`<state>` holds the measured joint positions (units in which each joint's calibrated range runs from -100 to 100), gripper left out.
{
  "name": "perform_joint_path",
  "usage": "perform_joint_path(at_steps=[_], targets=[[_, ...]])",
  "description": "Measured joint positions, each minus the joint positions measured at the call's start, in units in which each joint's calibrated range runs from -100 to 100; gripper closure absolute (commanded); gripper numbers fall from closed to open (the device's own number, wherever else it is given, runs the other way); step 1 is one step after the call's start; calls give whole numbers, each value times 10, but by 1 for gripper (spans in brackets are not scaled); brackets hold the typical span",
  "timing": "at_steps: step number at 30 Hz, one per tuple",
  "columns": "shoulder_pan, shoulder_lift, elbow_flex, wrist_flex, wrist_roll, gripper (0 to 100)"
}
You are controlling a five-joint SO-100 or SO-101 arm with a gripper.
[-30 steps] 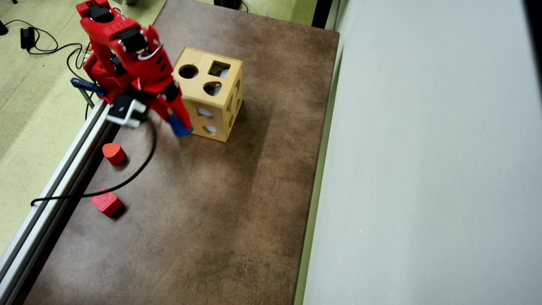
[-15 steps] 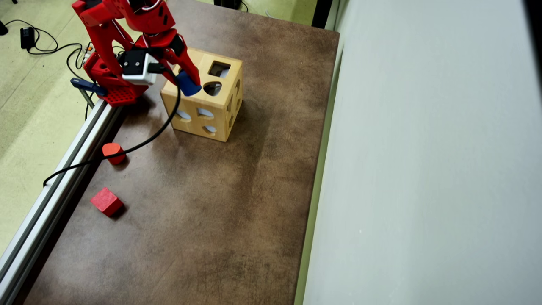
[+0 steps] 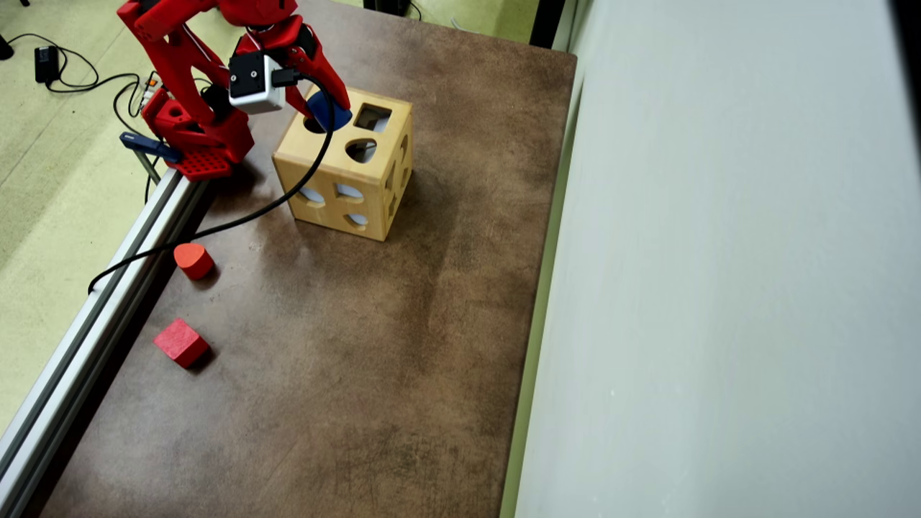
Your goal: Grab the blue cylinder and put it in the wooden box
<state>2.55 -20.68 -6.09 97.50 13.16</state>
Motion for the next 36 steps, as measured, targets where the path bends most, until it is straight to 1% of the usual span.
perform_joint_path(at_steps=[4,8,14,26,31,36], targets=[[-17,0,44,0,0,94],[-23,-8,50,0,0,94],[-73,-47,50,3,-7,94],[-80,-70,126,3,-14,94],[-109,-80,158,3,-14,94],[-116,-92,181,3,-14,94]])
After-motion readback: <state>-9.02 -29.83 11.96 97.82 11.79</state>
